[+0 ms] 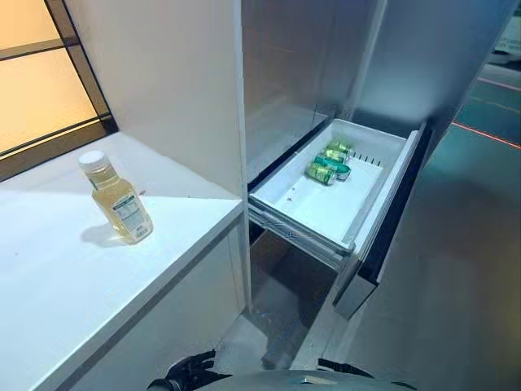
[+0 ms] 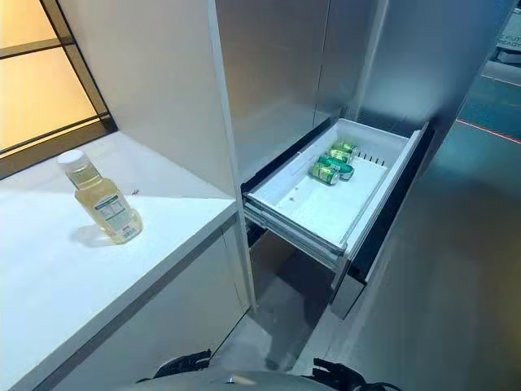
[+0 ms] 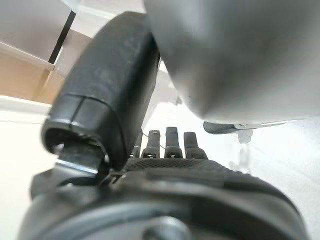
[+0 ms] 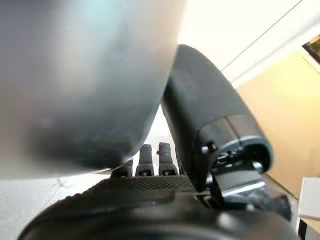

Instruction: Put drinks into fridge and close the fridge

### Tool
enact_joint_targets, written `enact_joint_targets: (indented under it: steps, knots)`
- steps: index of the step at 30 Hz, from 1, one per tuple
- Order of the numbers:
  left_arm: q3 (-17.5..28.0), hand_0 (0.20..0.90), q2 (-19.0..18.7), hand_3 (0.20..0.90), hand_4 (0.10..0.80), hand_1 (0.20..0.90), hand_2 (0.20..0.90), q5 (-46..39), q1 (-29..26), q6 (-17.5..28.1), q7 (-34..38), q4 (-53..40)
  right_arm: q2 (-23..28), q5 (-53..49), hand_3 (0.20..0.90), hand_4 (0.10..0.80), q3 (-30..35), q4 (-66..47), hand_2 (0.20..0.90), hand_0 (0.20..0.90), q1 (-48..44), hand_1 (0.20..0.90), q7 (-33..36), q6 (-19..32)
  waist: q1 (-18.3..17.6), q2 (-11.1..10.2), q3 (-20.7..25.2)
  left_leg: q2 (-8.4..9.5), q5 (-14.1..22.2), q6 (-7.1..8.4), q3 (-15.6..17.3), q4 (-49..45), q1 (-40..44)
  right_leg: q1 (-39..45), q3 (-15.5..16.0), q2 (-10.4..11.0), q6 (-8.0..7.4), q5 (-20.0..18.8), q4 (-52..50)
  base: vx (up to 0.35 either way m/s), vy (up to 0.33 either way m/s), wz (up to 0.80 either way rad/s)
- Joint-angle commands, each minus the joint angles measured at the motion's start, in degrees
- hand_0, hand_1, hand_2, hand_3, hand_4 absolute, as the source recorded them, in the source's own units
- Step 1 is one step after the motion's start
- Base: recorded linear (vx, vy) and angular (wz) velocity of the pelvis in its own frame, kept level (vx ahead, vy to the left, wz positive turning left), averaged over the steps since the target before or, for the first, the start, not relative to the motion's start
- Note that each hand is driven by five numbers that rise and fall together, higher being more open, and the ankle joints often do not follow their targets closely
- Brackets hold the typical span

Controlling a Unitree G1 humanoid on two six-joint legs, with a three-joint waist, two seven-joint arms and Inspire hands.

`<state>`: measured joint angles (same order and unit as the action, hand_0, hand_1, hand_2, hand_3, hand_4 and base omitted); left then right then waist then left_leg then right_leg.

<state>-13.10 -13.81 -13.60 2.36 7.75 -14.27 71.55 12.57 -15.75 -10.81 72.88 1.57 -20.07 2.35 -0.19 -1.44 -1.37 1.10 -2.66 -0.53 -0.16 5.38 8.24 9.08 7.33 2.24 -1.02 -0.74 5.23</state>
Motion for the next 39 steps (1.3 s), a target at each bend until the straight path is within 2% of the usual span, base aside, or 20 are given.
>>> enact_joint_targets:
  steps: [1, 5, 10, 12, 14, 16, 18, 20, 24, 29, 31, 32, 37, 39]
  knots:
    - [1.63, 0.900, 2.54, 0.900, 0.800, 0.900, 0.900, -1.63, -3.26, 3.52, -0.22, 1.76, -0.43, -1.75, 0.900, 0.800, 0.40, 2.17, 0.900, 0.900, -4.33, 0.900, -2.15, 0.64, 0.86, 0.74, -2.26, 0.09, 3.70, -0.17, 5.67, -1.31, 0.89, -1.02, 1.96, 0.18, -1.59, -0.39, -1.90, 0.000, 0.000, 0.00]
    - [1.64, 0.900, 2.33, 0.900, 0.800, 0.900, 0.900, -0.70, -3.62, 5.70, 3.34, 1.71, -0.40, -2.89, 0.900, 0.800, 0.41, 2.30, 0.900, 0.900, -4.49, 0.900, -2.98, -1.45, 0.96, 0.74, -2.28, 0.07, 3.64, -0.16, 5.64, -1.33, 0.84, -0.95, 2.04, 0.19, -1.52, -0.35, -1.84, 0.000, 0.000, 0.00]
    - [1.34, 0.900, 1.96, 0.900, 0.800, 0.900, 0.900, 1.91, -3.93, 9.48, 5.71, 1.05, -0.26, -2.36, 0.900, 0.800, 0.32, 2.51, 0.900, 0.900, -4.38, 0.900, -2.38, -0.96, 1.08, 0.75, -2.28, 0.14, 3.56, -0.08, 5.42, -1.34, 0.81, -0.95, 2.19, 0.19, -1.51, -0.33, -1.89, 0.000, 0.000, 0.00]
    - [0.82, 0.900, 1.57, 0.900, 0.800, 0.900, 0.900, 1.14, -4.35, 10.94, 4.45, -0.13, -0.04, -2.50, 0.900, 0.800, 0.08, 2.14, 0.900, 0.900, -4.54, 0.900, -2.57, -1.30, 1.06, 0.81, -2.44, 0.09, 3.50, 0.01, 5.44, -1.37, 0.71, -1.10, 2.12, 0.18, -1.55, -0.32, -2.04, 0.000, 0.000, 0.00]
    - [0.56, 0.900, 0.91, 0.900, 0.800, 0.900, 0.900, -2.63, -5.08, 10.61, -0.06, -3.50, 0.49, -2.26, 0.900, 0.800, -0.12, 1.41, 0.900, 0.900, -4.73, 0.900, -2.72, -1.87, 0.97, 0.98, -2.69, 0.05, 3.49, 0.08, 5.44, -1.30, 0.70, -1.18, 2.03, 0.14, -1.57, -0.31, -2.02, -0.015, 0.007, 0.00]
    - [0.50, 0.900, 0.41, 0.900, 0.800, 0.900, 0.900, -6.32, -5.41, 8.86, -4.13, -7.17, 1.00, -2.10, 0.900, 0.800, -0.05, 0.93, 0.900, 0.900, -4.85, 0.900, -2.78, -2.24, 1.03, 1.20, -2.87, 0.03, 3.43, 0.11, 5.36, -1.18, 0.66, -1.23, 2.01, 0.13, -1.57, -0.38, -1.91, -0.016, 0.009, 0.00]
    - [0.58, 0.900, -1.05, 0.900, 0.800, 0.900, 0.900, -11.78, -5.49, 4.14, -11.75, -15.40, 2.09, -1.75, 0.900, 0.800, 0.61, -0.45, 0.900, 0.900, -4.89, 0.900, -2.99, -3.14, 1.27, 1.71, -3.22, -0.05, 3.29, 0.15, 5.28, -1.09, 0.50, -1.41, 2.09, 0.22, -1.65, -0.55, -1.89, -0.039, 0.025, 0.01]
    - [0.03, 0.900, -2.90, 0.900, 0.800, 0.900, 0.900, -14.51, -4.99, 0.30, -15.80, -23.17, 2.78, -1.28, 0.900, 0.800, 1.17, -1.74, 0.900, 0.900, -4.46, 0.900, -2.91, -3.70, 1.30, 2.18, -3.33, -0.15, 3.08, 0.18, 5.26, -0.96, 0.31, -1.65, 2.01, 0.22, -1.70, -0.69, -1.92, -0.019, 0.015, 0.01]
    - [0.15, 0.900, -6.23, 0.900, 0.800, 0.900, 0.900, -16.65, -5.06, -2.15, -19.37, -33.73, 3.40, -0.88, 0.900, 0.800, 1.29, -2.85, 0.900, 0.900, -3.78, 0.900, -2.59, -3.72, 1.24, 2.85, -3.48, -0.23, 2.95, 0.16, 5.13, -0.77, 0.15, -1.97, 1.90, 0.20, -1.83, -0.70, -2.00, -0.008, 0.008, 0.01]
    - [5.23, 0.900, -10.98, 0.900, 0.800, 0.900, 0.900, -27.09, -5.77, -15.80, -30.46, -53.15, 3.93, -0.64, 0.900, 0.800, 2.11, -3.25, 0.900, 0.900, -2.44, 0.900, -2.21, -2.63, 1.67, 3.49, -3.34, -0.16, 3.10, -0.04, 4.81, -0.57, 0.13, -1.76, 1.85, 0.37, -1.91, -0.84, -1.41, -0.003, 0.007, 0.03]
    - [8.31, 0.900, -11.05, 0.900, 0.800, 0.900, 0.900, -33.60, -5.84, -21.68, -33.90, -61.78, 3.89, -0.61, 0.900, 0.800, 2.54, -2.84, 0.900, 0.900, -1.76, 0.900, -2.12, -1.85, 1.93, 3.59, -3.15, -0.14, 3.25, -0.11, 4.56, -0.45, 0.25, -1.48, 1.91, 0.46, -1.93, -0.83, -1.12, 0.009, 0.003, 0.04]
    - [9.81, 0.900, -10.93, 0.900, 0.800, 0.900, 0.900, -36.65, -5.95, -22.87, -35.18, -65.24, 3.76, -0.52, 0.900, 0.800, 2.78, -2.75, 0.900, 0.900, -1.37, 0.900, -2.02, -1.58, 2.04, 3.56, -3.01, -0.14, 3.32, -0.12, 4.44, -0.39, 0.29, -1.38, 1.92, 0.51, -1.95, -0.83, -1.03, 0.017, -0.006, 0.06]
    - [15.08, 0.900, -9.31, 0.900, 0.800, 0.900, 0.900, -50.99, -7.95, -21.95, -36.35, -76.25, 2.37, -0.41, 0.900, 0.800, 2.24, -2.32, 0.900, 0.900, 0.32, 0.900, -1.24, -0.26, 2.32, 3.01, -2.39, -0.17, 3.81, -0.05, 3.75, -0.38, 0.62, -0.74, 1.90, 0.58, -1.84, -0.57, -0.77, 0.033, -0.017, 0.04]
    - [17.01, 0.900, -8.28, 0.900, 0.800, 0.900, 0.900, -57.23, -9.51, -18.82, -34.87, -79.94, 1.39, -0.76, 0.900, 0.800, 1.38, -2.14, 0.900, 0.900, 0.93, 0.900, -0.56, 0.52, 2.37, 2.61, -2.16, -0.15, 4.00, 0.02, 3.29, -0.38, 0.76, -0.47, 1.92, 0.55, -1.73, -0.44, -0.72, 0.036, -0.035, 0.04]
